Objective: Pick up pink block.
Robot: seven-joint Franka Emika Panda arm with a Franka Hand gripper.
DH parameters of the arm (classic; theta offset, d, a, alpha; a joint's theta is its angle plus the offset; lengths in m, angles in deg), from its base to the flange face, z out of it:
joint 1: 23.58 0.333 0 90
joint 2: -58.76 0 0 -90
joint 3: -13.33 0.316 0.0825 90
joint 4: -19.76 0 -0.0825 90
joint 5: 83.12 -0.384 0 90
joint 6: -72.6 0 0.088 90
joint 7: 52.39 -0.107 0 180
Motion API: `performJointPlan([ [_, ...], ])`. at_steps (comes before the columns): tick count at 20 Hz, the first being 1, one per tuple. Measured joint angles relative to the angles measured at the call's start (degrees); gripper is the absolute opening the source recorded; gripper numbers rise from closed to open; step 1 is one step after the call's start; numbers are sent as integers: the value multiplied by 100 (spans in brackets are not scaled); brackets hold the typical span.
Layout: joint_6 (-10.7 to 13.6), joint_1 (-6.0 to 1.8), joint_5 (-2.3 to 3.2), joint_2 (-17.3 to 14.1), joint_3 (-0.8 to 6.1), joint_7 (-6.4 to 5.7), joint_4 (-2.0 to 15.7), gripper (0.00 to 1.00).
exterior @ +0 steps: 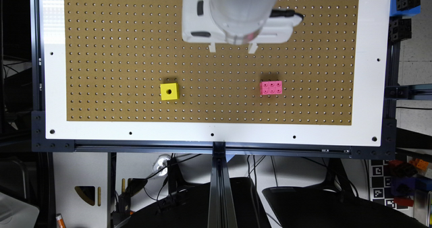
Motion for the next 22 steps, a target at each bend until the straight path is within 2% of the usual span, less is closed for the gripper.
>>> performJointPlan([
  [6, 1, 2, 1, -462, 317, -296, 522, 100],
  [7, 1, 4, 1, -524, 394, -367, 610, 100],
  [9, 3, 6, 21, -694, 602, -582, 834, 100],
  [11, 8, 9, 67, -884, 784, -789, 1067, 100],
  [12, 18, 10, 94, -980, 845, -864, 1180, 100],
  [14, 24, 14, 125, -1147, 906, -933, 1361, 100],
  [16, 25, 20, 125, -1257, 925, -941, 1467, 100],
  [22, 27, 26, 125, -1283, 970, -980, 1491, 100],
])
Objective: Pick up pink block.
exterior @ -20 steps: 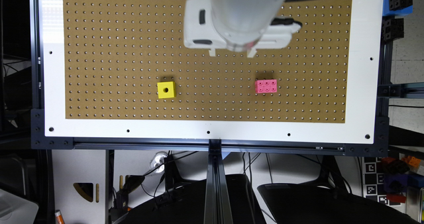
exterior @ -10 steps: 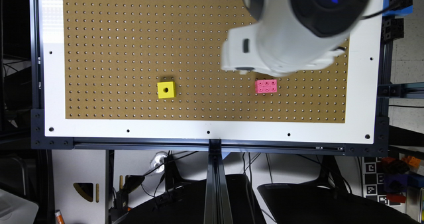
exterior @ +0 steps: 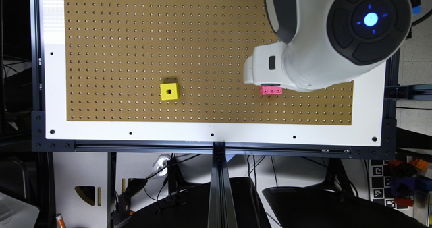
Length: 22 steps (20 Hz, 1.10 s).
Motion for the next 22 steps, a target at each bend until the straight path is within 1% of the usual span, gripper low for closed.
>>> performJointPlan([
  [2, 4, 1, 0, -27, 0, -1, -5, 100],
  [6, -138, 0, 28, -326, -2, -3, 3, 100],
  [10, -196, 0, 40, -480, -5, -3, 10, 100],
  [12, -390, 0, 80, -709, -16, -4, 11, 100],
  [13, -522, -1, 123, -843, -23, -13, 14, 100],
  [14, -604, -2, 150, -931, -26, -20, 22, 100],
  [15, -646, -2, 154, -973, -27, -20, 27, 100],
  [20, -648, -2, 154, -978, -27, -20, 58, 100],
  [22, -657, -2, 156, -1039, -30, -20, 57, 100],
])
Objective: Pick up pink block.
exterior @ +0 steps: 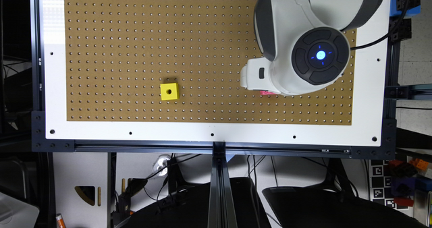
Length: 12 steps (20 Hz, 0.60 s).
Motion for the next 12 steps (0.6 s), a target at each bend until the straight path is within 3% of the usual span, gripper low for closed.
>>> performJointPlan([
  [5, -323, 0, 76, -354, -32, 0, 13, 100],
  [12, -336, 6, 83, -375, -36, 0, 126, 100],
])
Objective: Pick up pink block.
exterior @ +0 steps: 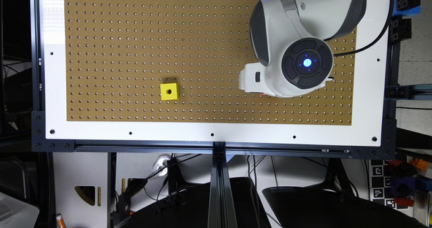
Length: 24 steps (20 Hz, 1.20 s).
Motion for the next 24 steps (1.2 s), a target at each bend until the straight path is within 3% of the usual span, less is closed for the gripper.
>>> performJointPlan([
  [16, -5, 5, 4, -42, -10, 0, 38, 100],
  [20, -164, 22, 48, -262, -39, -8, 100, 100],
  [21, -164, 27, 49, -293, -41, -8, 138, 0],
  [24, -164, 27, 49, -293, -41, -8, 138, 0],
])
